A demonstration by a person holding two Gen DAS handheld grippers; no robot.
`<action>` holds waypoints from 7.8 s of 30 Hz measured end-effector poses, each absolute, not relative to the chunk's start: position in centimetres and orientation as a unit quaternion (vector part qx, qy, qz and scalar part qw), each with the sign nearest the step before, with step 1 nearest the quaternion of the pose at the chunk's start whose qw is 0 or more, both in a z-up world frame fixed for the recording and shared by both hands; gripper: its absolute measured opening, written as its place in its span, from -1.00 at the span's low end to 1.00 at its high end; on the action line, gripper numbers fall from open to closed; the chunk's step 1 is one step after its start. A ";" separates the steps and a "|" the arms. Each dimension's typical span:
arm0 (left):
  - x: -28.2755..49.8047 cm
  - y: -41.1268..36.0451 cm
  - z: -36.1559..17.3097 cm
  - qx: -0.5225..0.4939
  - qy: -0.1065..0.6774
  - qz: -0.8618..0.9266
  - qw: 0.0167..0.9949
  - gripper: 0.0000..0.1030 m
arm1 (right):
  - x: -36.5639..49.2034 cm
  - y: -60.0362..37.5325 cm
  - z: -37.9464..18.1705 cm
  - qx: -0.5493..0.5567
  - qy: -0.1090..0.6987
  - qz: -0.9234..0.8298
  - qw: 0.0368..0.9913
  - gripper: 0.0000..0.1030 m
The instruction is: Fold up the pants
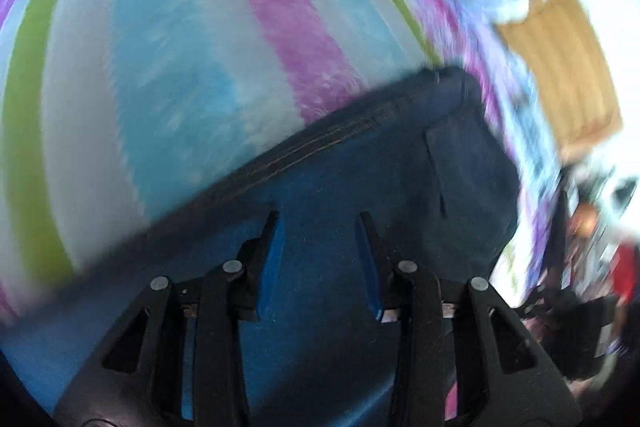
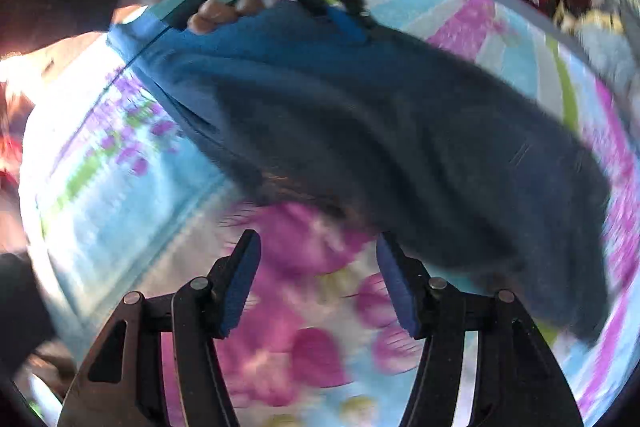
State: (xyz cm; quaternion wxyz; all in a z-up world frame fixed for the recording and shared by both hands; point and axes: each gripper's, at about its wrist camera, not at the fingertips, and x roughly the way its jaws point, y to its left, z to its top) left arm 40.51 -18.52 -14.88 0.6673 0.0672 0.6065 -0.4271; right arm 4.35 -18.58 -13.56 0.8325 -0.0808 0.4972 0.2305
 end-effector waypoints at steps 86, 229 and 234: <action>35.3 -12.5 -12.1 0.045 0.523 -0.396 0.753 -0.16 | 7.6 -14.6 -9.9 -0.301 0.381 0.195 0.852 0.60; 23.3 36.7 -15.9 -0.417 0.313 -0.079 0.850 -0.83 | 41.7 42.1 -10.6 -0.309 0.434 0.671 0.515 -0.50; 23.8 32.0 -9.3 -0.307 0.306 -0.111 0.894 -0.83 | 42.6 36.1 -6.2 -0.288 0.418 0.666 0.547 -0.50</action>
